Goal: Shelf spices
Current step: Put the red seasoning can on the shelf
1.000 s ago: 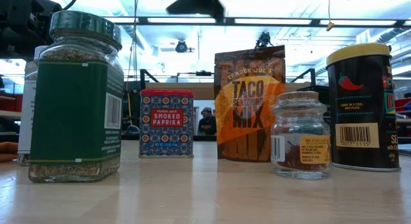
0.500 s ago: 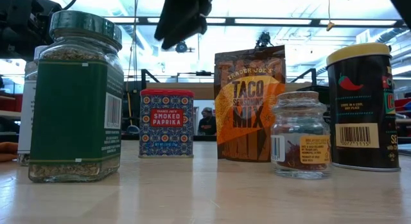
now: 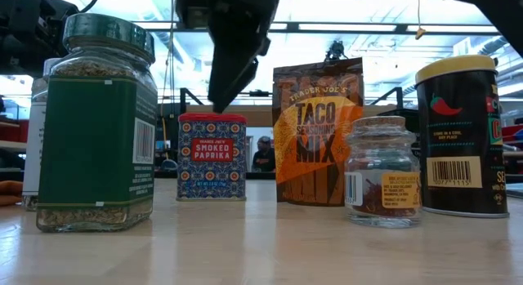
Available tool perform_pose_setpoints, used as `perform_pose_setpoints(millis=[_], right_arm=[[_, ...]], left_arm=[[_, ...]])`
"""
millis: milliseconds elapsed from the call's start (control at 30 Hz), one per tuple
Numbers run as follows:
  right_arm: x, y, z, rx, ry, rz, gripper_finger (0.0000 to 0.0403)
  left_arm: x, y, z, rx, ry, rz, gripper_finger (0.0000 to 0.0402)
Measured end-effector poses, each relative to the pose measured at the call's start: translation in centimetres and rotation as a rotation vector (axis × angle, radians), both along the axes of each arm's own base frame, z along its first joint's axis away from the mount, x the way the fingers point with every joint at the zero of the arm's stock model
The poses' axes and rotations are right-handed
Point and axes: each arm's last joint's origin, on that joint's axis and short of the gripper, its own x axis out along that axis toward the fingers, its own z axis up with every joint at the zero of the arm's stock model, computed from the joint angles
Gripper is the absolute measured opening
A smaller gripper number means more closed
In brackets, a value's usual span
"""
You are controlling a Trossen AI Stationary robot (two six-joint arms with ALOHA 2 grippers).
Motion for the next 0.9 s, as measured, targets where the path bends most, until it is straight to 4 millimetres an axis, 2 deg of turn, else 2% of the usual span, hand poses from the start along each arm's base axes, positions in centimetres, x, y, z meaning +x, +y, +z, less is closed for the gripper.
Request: perform_pose_setpoints(millis=[133,500,900], right_arm=[[0.6,0.8,-1.7,0.03,0.02,0.051,0.0297],[1.0,1.3,-1.7,0.066,-0.016,0.049,0.0294],[0.8,1.9,-1.7,0.22,0.026,-0.198,0.0293]], left_arm=[[0.0,0.0,0.0,0.0,0.0,0.0,0.0209],[0.0,0.0,0.0,0.0,0.0,0.0,0.0209],[0.0,0.0,0.0,0.0,0.0,0.0,0.0209]])
